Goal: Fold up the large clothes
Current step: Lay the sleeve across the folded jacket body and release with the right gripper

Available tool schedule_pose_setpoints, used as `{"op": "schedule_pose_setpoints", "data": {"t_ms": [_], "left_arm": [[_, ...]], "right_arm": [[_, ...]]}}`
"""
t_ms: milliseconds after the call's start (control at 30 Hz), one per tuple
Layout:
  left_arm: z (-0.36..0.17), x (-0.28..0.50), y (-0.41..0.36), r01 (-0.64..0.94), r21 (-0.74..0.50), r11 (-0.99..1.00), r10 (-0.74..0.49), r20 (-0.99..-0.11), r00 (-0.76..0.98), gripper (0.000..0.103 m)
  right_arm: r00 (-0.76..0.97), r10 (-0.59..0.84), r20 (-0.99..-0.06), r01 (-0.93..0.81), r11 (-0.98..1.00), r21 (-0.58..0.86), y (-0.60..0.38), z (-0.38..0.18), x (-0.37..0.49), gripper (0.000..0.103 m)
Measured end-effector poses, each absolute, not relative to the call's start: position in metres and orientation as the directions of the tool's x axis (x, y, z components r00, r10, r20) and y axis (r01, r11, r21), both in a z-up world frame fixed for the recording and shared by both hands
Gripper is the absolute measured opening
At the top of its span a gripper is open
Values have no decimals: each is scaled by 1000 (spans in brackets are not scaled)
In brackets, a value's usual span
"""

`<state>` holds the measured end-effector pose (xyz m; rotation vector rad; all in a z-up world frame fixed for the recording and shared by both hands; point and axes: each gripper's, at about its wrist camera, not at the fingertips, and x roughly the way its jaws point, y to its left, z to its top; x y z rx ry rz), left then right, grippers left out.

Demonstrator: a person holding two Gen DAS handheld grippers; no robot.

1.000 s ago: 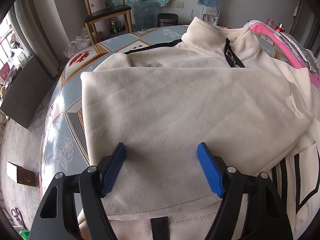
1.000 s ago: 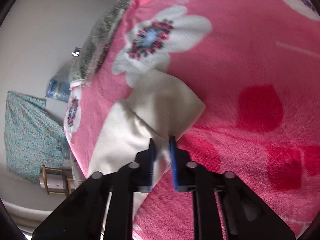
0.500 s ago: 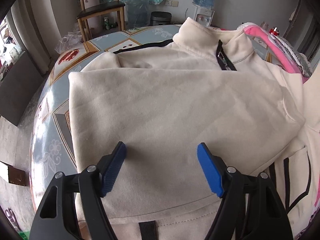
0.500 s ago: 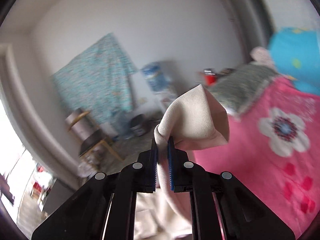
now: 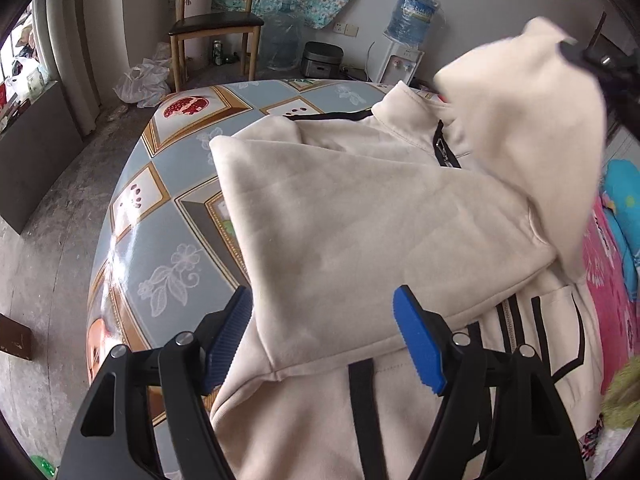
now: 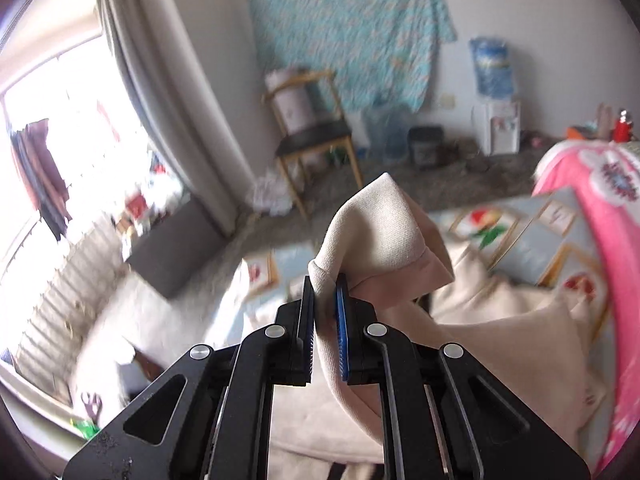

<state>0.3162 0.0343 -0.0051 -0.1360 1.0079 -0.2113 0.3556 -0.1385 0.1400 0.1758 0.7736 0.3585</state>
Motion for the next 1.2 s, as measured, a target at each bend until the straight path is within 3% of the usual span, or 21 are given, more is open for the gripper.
{"op": "schedule_pose_setpoints", "data": {"t_ms": [133,200,267,333,600,633,700,767,867,1033,1200], "left_arm": [[0,307,44,128,-241,962,-272,-812,517,71],[4,305,46,144,-254,957,-291,-799,525,71],[7,306,46,162,-275,948,-318,-784,533,71],[9,307,46,175,-313,934,-357,-765,536,71],[19,338,32,170,-519,838,-525,-680,511,70],[23,342,29,174,-531,829,-536,-669,514,70],[31,347,19,186,-519,834,-531,-663,528,70],[35,350,12,188,-511,839,-524,-663,535,70],[32,349,5,160,-473,866,-478,-691,543,70],[15,324,9,167,-373,913,-401,-740,541,68],[1,296,32,161,-381,910,-406,-746,527,68]], "right_arm": [[481,400,-780,-281,913,295,-95,61,357,16],[386,447,-807,-286,890,356,-92,36,354,30],[346,501,-793,-291,861,417,-96,35,344,50],[353,528,-772,-300,846,441,-112,42,329,59],[489,463,-739,-195,884,425,-218,59,287,60],[496,461,-736,-169,882,440,-233,54,286,60],[499,481,-721,-122,863,490,-256,48,285,49],[477,514,-713,-86,835,544,-261,41,293,27],[429,599,-676,-76,770,634,-244,30,315,15],[355,630,-691,48,726,686,-205,5,363,9],[234,828,-510,-79,539,839,-139,13,378,9]]}}
